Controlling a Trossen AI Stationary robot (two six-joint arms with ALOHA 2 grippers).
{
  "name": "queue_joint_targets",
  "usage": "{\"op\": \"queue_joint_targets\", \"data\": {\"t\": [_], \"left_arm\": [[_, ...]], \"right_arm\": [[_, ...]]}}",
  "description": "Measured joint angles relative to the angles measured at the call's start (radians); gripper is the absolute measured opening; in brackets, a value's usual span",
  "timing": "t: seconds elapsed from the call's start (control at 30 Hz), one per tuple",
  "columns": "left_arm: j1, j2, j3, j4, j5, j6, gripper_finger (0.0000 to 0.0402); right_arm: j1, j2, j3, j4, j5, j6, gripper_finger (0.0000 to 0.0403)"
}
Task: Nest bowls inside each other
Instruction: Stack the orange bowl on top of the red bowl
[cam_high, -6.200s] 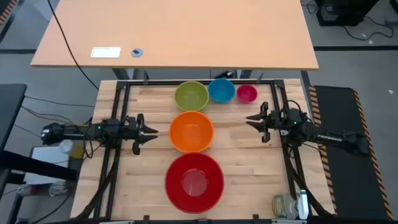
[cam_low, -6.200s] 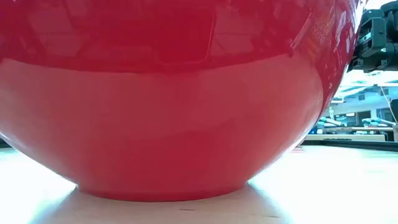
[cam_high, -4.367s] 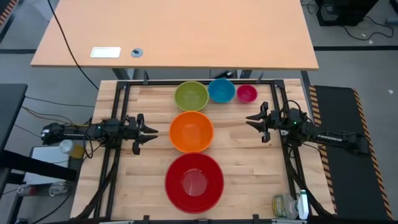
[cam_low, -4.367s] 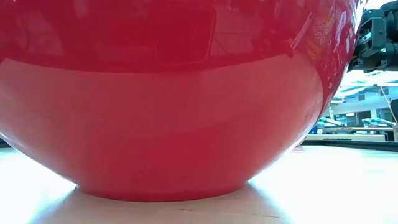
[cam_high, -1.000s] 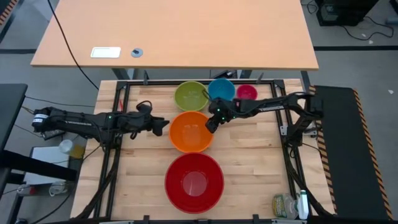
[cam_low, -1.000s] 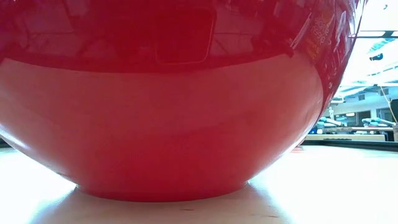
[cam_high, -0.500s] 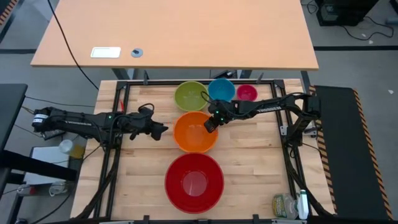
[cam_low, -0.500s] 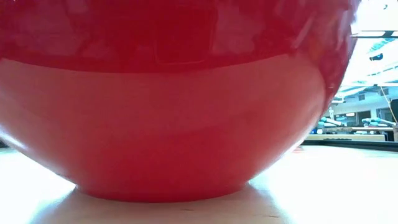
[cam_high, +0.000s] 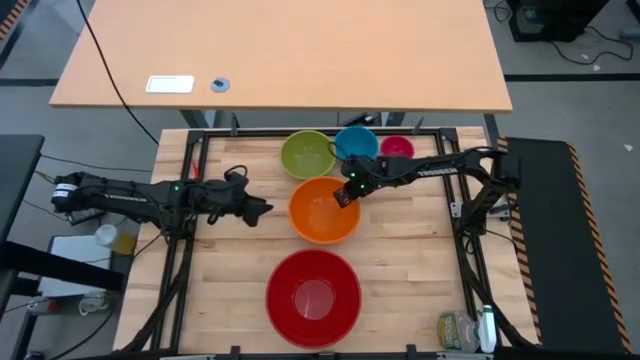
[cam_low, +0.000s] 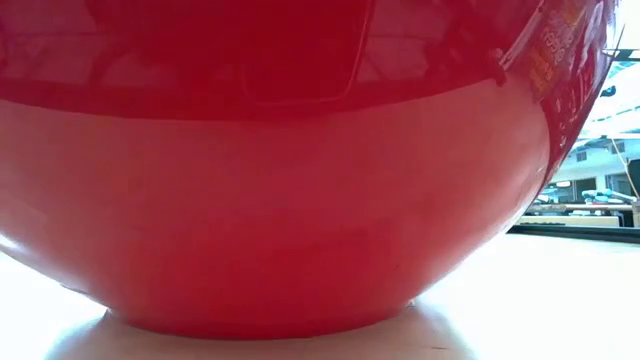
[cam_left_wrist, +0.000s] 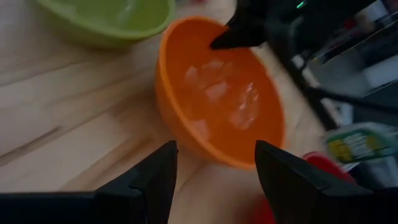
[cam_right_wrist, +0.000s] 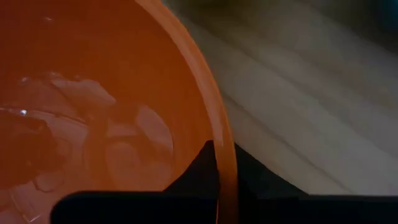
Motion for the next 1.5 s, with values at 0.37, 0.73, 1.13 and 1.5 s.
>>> {"op": "queue_joint_targets", "data": {"t": [0.37, 0.73, 1.13, 1.5], "left_arm": [[0.0, -0.045, 0.0, 0.286, -0.001, 0.061, 0.0218], [0.0, -0.056, 0.0, 0.393, -0.001, 0.063, 0.0218], [-0.184, -0.055, 0.0, 0.387, 0.172, 0.082, 0.0217], [-0.431, -0.055, 0.0, 0.347, 0.039, 0.079, 0.0194]], "right_arm": [[0.02, -0.198, 0.0, 0.012, -0.058, -0.045, 0.0026], [0.299, -0.236, 0.168, -0.105, 0.078, 0.011, 0.002], [0.521, 0.049, 0.492, -0.384, 0.208, 0.305, 0.002], [0.642, 0.246, 0.735, -0.599, 0.219, 0.42, 0.0021]]}}
